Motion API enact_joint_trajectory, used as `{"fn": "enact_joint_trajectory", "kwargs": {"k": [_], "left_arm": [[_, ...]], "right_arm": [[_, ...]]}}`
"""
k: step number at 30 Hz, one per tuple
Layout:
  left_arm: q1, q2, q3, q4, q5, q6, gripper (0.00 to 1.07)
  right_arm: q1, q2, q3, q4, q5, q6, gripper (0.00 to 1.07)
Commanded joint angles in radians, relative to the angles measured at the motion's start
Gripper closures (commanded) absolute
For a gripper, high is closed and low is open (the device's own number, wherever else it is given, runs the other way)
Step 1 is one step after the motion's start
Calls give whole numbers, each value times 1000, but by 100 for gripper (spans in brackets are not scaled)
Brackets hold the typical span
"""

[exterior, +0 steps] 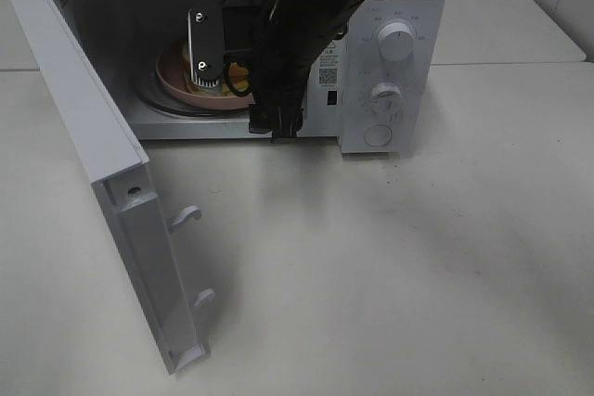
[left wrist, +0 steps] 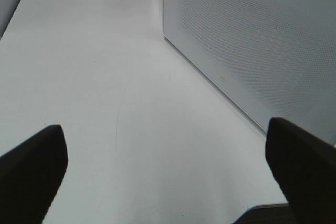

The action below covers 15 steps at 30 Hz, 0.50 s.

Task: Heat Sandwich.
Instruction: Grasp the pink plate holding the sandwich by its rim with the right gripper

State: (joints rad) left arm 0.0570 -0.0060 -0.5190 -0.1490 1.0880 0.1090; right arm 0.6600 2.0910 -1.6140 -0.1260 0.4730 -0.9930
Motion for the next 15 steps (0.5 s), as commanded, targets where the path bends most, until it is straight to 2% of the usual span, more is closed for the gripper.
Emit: {"fn": "enact_joint_trajectory", "kwargs": {"k": [1,15], "left_arm": [[-6,-16,1,3,-14,3,9],[-6,-16,1,3,-14,3,9]], "right_arm": [[5,33,-36,1,-14,-6,23],[3,242,-287,-9,72,21,26]]}}
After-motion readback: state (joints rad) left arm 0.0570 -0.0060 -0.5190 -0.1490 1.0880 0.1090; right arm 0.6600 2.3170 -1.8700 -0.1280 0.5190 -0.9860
